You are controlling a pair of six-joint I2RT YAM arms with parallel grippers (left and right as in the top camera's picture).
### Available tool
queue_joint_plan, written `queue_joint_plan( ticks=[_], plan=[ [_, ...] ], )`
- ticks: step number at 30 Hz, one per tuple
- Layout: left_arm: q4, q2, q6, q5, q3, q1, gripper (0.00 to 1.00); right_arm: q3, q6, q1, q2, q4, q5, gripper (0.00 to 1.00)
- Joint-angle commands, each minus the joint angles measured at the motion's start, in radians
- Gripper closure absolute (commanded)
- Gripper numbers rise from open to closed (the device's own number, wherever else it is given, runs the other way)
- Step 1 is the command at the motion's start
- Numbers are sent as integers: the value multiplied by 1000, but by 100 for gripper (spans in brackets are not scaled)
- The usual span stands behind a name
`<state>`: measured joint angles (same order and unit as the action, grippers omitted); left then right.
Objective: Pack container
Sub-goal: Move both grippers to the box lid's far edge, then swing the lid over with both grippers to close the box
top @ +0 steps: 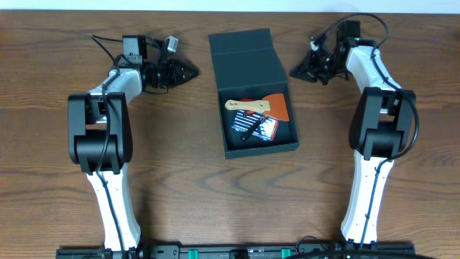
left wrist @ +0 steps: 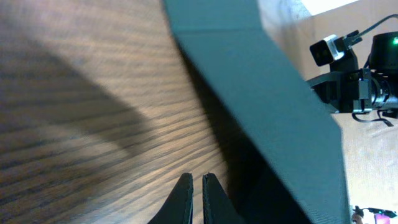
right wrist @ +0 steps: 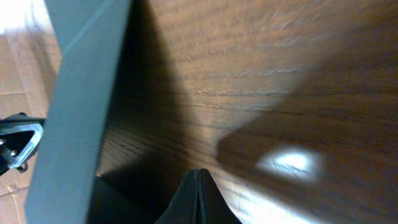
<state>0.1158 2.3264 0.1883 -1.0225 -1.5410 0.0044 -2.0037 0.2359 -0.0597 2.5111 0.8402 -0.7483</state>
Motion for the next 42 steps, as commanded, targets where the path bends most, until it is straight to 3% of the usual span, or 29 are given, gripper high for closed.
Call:
queue_joint_plan(
  ticks=[1, 27, 42],
  plan=[
    [1, 16, 8, -32, 0, -11, 94, -21, 10, 15, 27, -6, -27, 99],
    [-55, 39, 17, -43, -10, -101, 94, -21, -88, 28, 44, -17, -203, 99],
    [-50, 39, 62, -77, -143, -101, 94, -21, -130, 26, 44, -18, -259, 99]
  ],
)
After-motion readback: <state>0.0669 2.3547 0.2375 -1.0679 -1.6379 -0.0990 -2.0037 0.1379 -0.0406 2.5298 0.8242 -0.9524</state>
